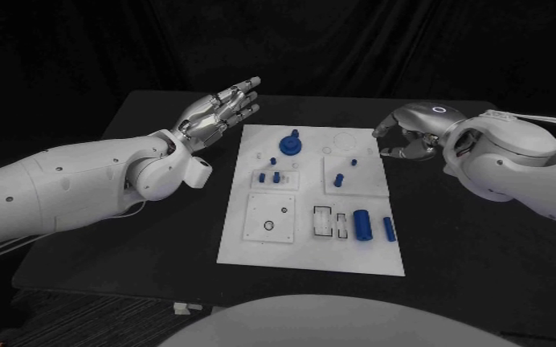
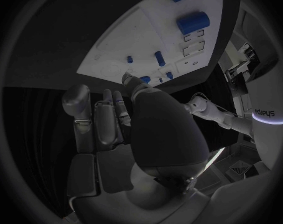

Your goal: Assemble the parts on the task board

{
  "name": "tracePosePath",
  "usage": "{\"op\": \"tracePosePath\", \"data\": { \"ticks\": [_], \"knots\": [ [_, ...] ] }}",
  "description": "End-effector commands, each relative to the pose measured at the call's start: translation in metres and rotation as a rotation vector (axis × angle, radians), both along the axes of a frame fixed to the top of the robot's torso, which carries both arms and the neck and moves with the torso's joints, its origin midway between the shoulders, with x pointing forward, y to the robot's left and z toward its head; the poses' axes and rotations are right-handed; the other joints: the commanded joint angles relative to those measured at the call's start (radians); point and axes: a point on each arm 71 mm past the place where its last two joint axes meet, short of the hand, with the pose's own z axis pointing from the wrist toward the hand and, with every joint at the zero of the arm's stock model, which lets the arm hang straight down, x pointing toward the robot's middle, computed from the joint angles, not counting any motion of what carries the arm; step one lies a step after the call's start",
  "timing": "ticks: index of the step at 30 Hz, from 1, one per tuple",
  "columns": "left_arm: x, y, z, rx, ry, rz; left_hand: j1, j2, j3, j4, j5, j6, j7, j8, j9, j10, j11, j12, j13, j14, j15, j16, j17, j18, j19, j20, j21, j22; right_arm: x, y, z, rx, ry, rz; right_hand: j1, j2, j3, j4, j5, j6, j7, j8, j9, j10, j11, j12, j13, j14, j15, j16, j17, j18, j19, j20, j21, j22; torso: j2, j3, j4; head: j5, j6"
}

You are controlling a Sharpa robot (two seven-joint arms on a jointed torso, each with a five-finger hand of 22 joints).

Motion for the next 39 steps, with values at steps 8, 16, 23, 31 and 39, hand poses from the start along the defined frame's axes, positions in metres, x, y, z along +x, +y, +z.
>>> {"op": "tracePosePath", "data": {
  "ticks": [8, 16, 23, 31, 39],
  "knots": [
    [-0.006, -0.002, 0.000, -0.073, -0.002, 0.003, 0.022, -0.002, 0.037, -0.001, 0.000, -0.041, -0.040, -0.010, -0.013, -0.003, -0.012, -0.006, -0.004, 0.002, -0.013, -0.004, -0.001, 0.033, -0.001, -0.004, -0.005, -0.030, -0.001, 0.015, -0.020, -0.048, 0.046, 0.077, -0.010, 0.033, -0.011, -0.026, 0.032, 0.006, 0.022, 0.007, 0.003, 0.042, 0.006, 0.044, -0.040, -0.001, -0.003, -0.002, -0.008, 0.005, -0.001, 0.002, -0.004, 0.104, 0.021, -0.0157, 0.0418, -0.064, 0.031],
    [-0.006, -0.001, -0.003, -0.065, 0.002, 0.014, 0.043, 0.005, 0.036, -0.001, 0.003, -0.079, -0.065, -0.015, -0.019, -0.005, -0.006, -0.008, -0.006, 0.002, -0.019, -0.004, -0.001, 0.034, -0.001, -0.023, -0.006, -0.037, 0.001, 0.018, -0.023, -0.044, 0.045, 0.090, -0.019, 0.039, -0.010, -0.026, 0.029, 0.008, 0.033, 0.005, 0.001, 0.074, 0.010, 0.056, -0.058, 0.002, 0.006, 0.002, -0.009, 0.003, 0.006, 0.008, 0.000, 0.108, 0.022, -0.0096, 0.0412, -0.072, 0.049],
    [-0.004, -0.002, -0.006, -0.057, 0.011, 0.015, 0.072, 0.043, 0.017, -0.002, 0.041, -0.170, -0.167, -0.024, -0.029, -0.013, 0.005, -0.022, -0.011, 0.002, 0.003, -0.004, -0.001, 0.036, -0.001, 0.046, -0.006, -0.037, 0.001, 0.021, -0.028, -0.036, 0.043, 0.099, -0.030, 0.041, -0.012, -0.021, 0.025, 0.012, 0.040, 0.005, 0.001, 0.082, 0.013, 0.057, -0.069, 0.003, 0.015, 0.005, -0.009, 0.002, 0.009, 0.015, 0.003, 0.109, 0.019, -0.0099, 0.0425, -0.074, 0.043],
    [-0.004, -0.001, -0.009, -0.050, 0.027, 0.011, 0.148, 0.091, -0.013, -0.003, 0.133, -0.156, -0.121, -0.022, -0.027, -0.014, 0.027, -0.023, -0.011, 0.002, 0.020, -0.004, -0.001, 0.038, -0.001, 0.059, -0.006, -0.037, 0.002, 0.021, -0.037, -0.047, 0.065, 0.097, -0.024, 0.045, 0.006, -0.029, 0.069, 0.045, 0.047, 0.014, 0.003, 0.113, 0.018, 0.057, -0.102, 0.002, 0.026, 0.005, -0.015, 0.003, 0.012, 0.027, 0.001, 0.111, 0.016, -0.0114, 0.0430, -0.067, 0.038],
    [-0.005, -0.003, -0.010, -0.051, 0.035, 0.002, 0.163, 0.098, -0.041, -0.004, 0.098, -0.153, -0.112, -0.022, -0.027, -0.014, 0.039, -0.021, -0.011, 0.002, 0.029, -0.004, -0.001, 0.038, -0.001, 0.071, -0.006, -0.037, 0.006, 0.020, -0.046, -0.063, 0.083, 0.084, -0.019, 0.044, 0.027, -0.036, 0.082, 0.065, 0.044, 0.018, 0.005, 0.133, 0.016, 0.054, -0.123, -0.006, 0.026, -0.010, -0.033, 0.008, 0.004, 0.029, -0.024, 0.106, 0.016, -0.0110, 0.0497, -0.068, 0.037]
  ]
}}
